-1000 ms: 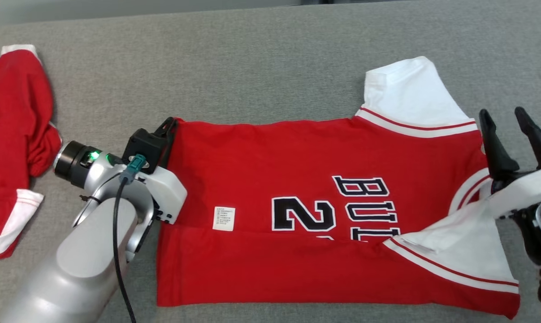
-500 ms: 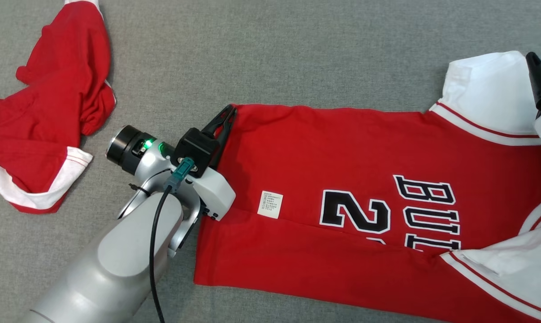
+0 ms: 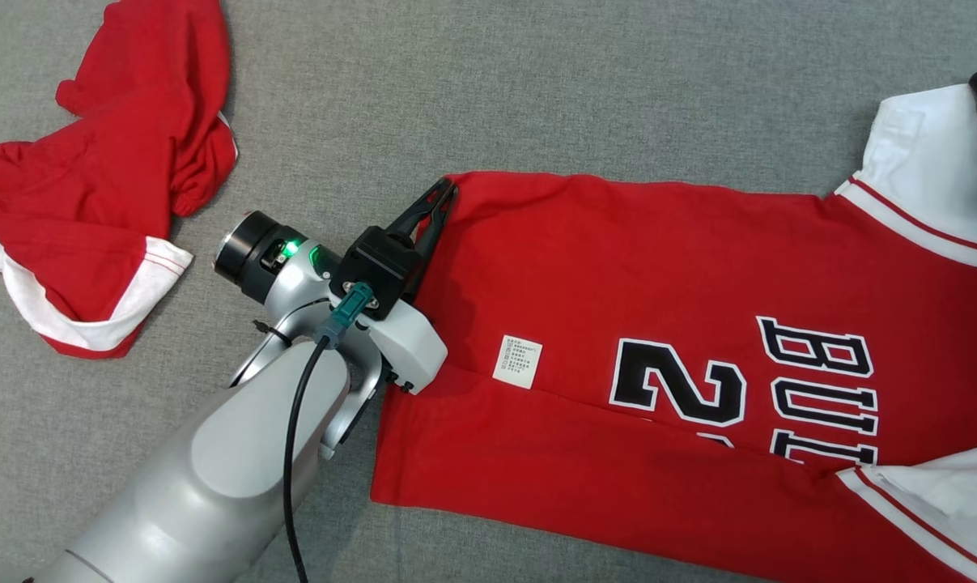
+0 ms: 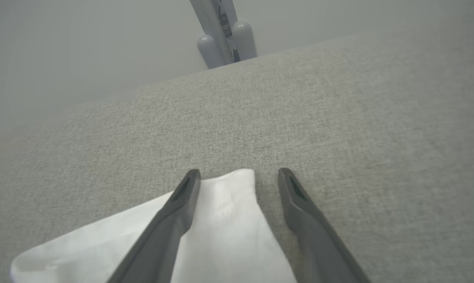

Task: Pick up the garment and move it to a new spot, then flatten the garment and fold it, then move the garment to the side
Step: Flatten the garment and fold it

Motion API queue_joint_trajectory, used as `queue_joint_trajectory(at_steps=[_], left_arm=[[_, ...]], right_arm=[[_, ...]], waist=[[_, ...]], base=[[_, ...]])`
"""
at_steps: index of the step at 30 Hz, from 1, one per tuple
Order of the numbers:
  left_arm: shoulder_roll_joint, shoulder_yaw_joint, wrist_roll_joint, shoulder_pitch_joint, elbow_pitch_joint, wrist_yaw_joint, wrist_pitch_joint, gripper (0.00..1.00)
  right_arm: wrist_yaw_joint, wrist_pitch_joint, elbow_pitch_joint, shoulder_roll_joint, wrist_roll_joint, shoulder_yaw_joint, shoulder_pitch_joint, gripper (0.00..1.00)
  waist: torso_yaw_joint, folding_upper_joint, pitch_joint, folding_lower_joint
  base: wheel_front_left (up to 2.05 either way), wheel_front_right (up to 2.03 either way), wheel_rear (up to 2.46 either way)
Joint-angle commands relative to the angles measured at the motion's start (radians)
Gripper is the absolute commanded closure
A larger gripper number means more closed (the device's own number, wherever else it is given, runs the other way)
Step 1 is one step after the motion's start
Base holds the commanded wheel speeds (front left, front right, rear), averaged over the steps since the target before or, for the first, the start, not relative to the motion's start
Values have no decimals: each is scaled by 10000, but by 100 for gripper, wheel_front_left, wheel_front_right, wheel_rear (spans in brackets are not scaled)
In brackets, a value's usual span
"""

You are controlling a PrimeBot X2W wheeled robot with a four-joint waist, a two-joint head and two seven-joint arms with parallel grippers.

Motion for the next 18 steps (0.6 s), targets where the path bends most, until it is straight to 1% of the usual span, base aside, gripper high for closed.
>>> queue_joint_trajectory(at_steps=[1,2,3,4,10,13,18], left_arm=[[69,12,54,-168,-33,57,-11,100],[82,8,45,-166,-51,59,-6,100],[90,2,36,-165,-61,77,1,100],[94,-3,24,-162,-68,91,3,100],[119,14,-57,-136,-18,130,-18,100],[185,63,-102,-52,56,187,-52,100],[345,157,-208,121,175,304,-90,100]], right_arm=[[4,101,77,-17,175,149,-88,27],[4,75,84,-29,245,231,-127,65],[4,30,87,-35,331,295,-170,94],[4,-1,86,-44,414,347,-203,100],[4,-424,-23,-168,717,694,-205,100],[4,-697,-162,-181,968,988,33,100],[4,-1115,-731,-193,1551,1433,509,100]], waist=[[18,0,20,0],[20,0,28,0],[19,0,32,0],[16,0,32,0],[-61,0,-63,0],[-187,0,-230,0],[-480,0,-596,0]], base=[[0,0,0],[0,0,0],[0,0,0],[0,0,0],[0,0,0],[0,0,0],[0,0,0]])
